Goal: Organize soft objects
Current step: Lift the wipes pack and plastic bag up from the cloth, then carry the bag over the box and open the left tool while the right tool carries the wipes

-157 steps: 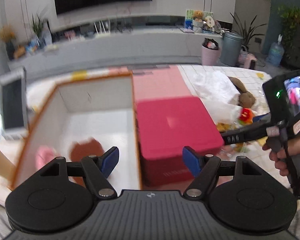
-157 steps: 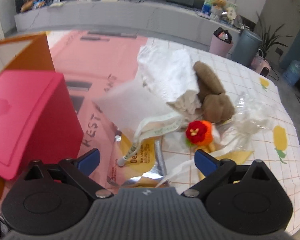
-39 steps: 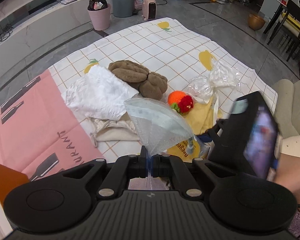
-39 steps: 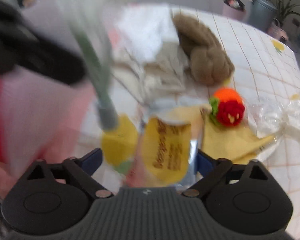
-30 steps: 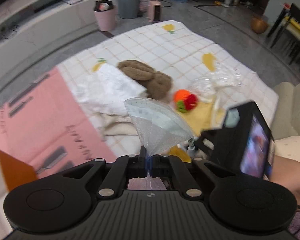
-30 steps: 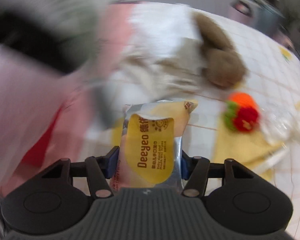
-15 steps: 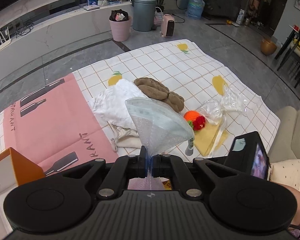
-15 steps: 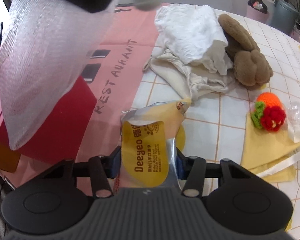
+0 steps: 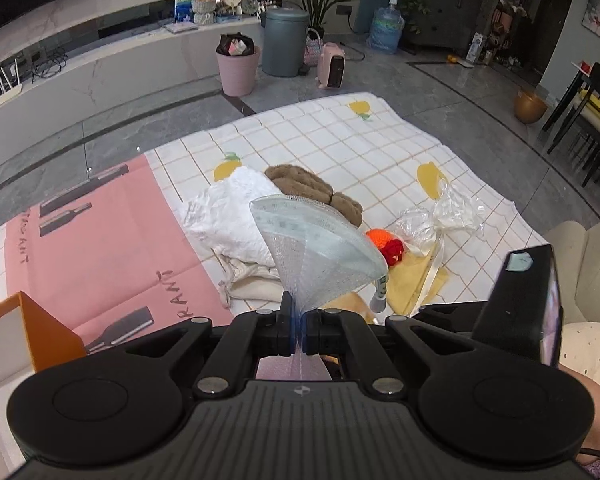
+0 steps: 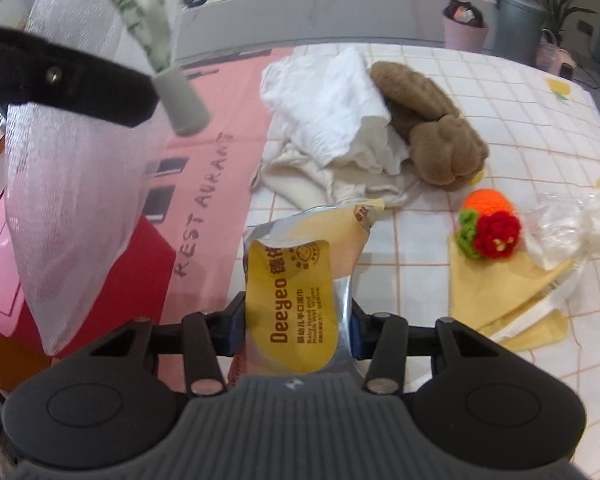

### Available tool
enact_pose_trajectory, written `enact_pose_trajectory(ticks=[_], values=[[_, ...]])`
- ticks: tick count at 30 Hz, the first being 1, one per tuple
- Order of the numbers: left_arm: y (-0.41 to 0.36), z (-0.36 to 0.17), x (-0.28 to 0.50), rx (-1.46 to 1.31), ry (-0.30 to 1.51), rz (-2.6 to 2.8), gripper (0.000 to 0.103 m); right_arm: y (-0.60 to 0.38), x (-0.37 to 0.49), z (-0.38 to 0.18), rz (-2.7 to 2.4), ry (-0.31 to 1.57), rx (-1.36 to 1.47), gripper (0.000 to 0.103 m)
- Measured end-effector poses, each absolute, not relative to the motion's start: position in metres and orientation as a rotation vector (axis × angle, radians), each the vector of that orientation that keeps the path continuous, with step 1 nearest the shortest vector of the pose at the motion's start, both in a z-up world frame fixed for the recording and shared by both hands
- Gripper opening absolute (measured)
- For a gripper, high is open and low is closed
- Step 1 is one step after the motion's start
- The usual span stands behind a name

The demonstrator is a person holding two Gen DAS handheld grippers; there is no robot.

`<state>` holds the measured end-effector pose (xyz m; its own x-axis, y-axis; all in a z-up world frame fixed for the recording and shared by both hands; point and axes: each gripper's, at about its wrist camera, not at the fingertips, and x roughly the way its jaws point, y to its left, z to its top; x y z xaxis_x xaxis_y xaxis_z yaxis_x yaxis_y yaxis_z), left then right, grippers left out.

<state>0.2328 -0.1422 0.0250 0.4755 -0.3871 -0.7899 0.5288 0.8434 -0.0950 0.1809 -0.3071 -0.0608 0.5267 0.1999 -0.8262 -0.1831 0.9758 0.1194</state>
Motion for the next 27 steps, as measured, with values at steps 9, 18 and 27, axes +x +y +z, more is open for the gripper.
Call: enact_pose_trajectory(ticks=[9, 18, 27], values=[[-0.096, 0.064, 0.207, 0.046, 0.812, -0.542, 0.002, -0.291, 0.127, -0.003, 0.150, 0.751, -0.035, 0.047], [-0.025, 0.111, 0.169, -0.026, 0.702, -0.450, 0.002, -0.244, 0.069, 0.076, 0.226, 0.515, 0.006, 0.047], [0.050, 0.106, 0.168, 0.012, 0.713, -0.258, 0.002, -0.151, 0.080, 0.094, 0.393, 0.479, -0.044, 0.047]])
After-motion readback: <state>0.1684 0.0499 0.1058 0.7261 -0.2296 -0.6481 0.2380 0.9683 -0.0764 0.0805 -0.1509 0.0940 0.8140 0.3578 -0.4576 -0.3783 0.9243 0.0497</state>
